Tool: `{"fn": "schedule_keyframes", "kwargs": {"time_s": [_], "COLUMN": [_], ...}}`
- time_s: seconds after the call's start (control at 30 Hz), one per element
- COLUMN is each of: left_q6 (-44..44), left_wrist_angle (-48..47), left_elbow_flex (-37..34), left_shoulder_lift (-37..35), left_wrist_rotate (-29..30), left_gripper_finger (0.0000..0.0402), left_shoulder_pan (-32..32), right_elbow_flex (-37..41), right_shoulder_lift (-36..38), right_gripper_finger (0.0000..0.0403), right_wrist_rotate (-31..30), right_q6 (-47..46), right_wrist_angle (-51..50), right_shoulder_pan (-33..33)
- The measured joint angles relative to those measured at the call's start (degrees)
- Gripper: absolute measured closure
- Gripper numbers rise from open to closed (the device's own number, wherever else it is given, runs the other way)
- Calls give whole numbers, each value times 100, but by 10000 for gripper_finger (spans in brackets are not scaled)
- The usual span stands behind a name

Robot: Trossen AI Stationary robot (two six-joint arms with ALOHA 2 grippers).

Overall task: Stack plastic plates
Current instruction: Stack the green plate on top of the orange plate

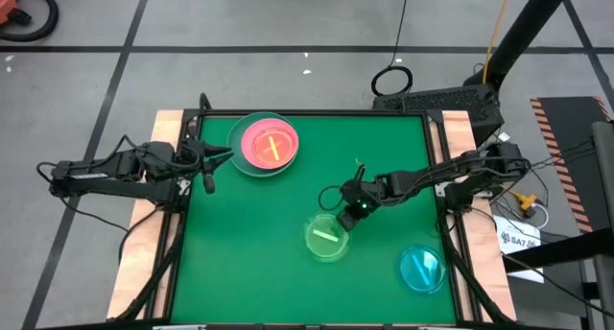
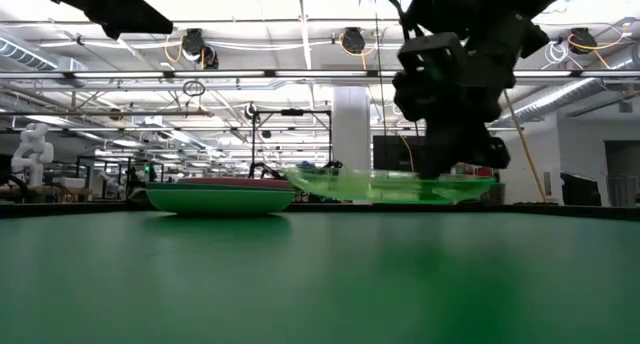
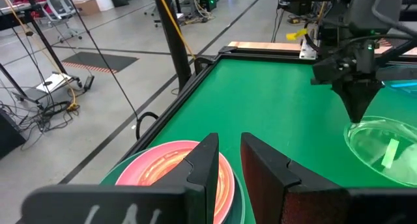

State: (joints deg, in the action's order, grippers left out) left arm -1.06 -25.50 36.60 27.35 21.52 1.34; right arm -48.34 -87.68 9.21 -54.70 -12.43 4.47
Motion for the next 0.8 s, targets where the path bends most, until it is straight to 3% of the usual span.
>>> {"fn": "schedule_keyframes", "kwargs": {"time_s": [0.33,0.8], "left_q6": [0,-152], "left_wrist_angle": [0,50], "left_elbow_flex": [0,1], "left_shoulder_lift": [0,0], "left_wrist_rotate": [0,1], "left_gripper_finger": [327,327], "left_shoulder_pan": [0,0], "right_elbow_flex": [0,-693], "right_shoulder_lift": [0,-22], "right_gripper_finger": [403,403], "right_wrist_rotate": [-336,-1304], "right_q6": [-440,-232], "right_wrist_angle": [1057,1147], "right_shoulder_pan": [-168,-1121]}}
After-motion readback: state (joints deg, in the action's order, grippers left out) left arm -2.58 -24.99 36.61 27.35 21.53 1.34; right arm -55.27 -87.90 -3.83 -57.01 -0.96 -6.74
